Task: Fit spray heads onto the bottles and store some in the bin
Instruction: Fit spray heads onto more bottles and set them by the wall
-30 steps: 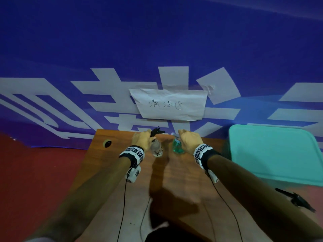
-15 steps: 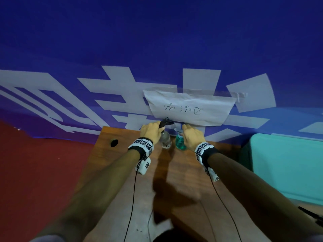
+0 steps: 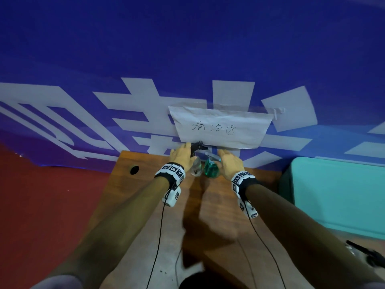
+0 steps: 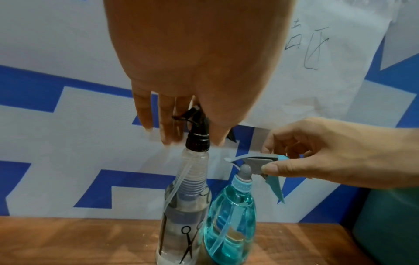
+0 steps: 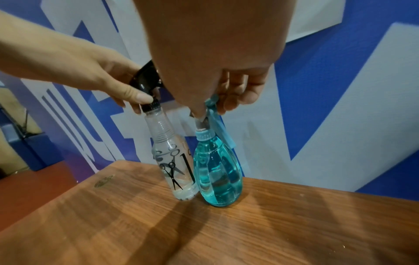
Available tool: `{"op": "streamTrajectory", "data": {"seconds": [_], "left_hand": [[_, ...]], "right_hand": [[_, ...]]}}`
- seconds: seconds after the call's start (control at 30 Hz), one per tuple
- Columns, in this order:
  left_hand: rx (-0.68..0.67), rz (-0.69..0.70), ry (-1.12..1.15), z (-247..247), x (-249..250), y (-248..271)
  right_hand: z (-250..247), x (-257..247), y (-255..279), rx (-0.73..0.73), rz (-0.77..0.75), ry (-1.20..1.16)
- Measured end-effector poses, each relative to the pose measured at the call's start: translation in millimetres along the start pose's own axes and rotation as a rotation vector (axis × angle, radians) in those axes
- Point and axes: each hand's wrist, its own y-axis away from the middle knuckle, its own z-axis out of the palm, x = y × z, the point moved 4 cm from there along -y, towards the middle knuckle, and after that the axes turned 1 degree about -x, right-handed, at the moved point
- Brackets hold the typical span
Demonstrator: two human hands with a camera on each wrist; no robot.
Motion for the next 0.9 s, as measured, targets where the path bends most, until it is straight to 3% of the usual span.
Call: {"op": "streamTrajectory", "data": {"seconds": [0.13,0.23,0.43,0.57,0.7,0.8,0.9], "left_hand": [[0.174,0.025,0.038,-11.7,10.9,25.0],[0.33,0.156,0.056,-23.0,31.0,56.1],[0.399,0.371,0.206,-28.6,91.6,116.4],[0.31,0.574,0.27,-10.2,154.3,152.0],[0.148,0.701,0.249,26.4,222.7,180.9],[0.026,0.764,0.196,57.6,271.9,202.4],[-0.079,0.782,0.114,85.1,313.4,222.8]], "right_hand": [[-8.9,6.5,19.6,0.038,0.042,-0.113],[-23.9,18.3,44.3,0.09,0.099,-0.265],[-65.4,80.3,124.3,0.283,0.214,-0.544],[-92.2,138.7,201.1,0.356,0.173,-0.441],[-105.2,208.0,284.5,0.348,0.272,-0.307],[-104.5,257.7,340.3,0.291,0.435,-0.249],[-94.6,297.5,379.3,0.181,0.472,-0.131]]}}
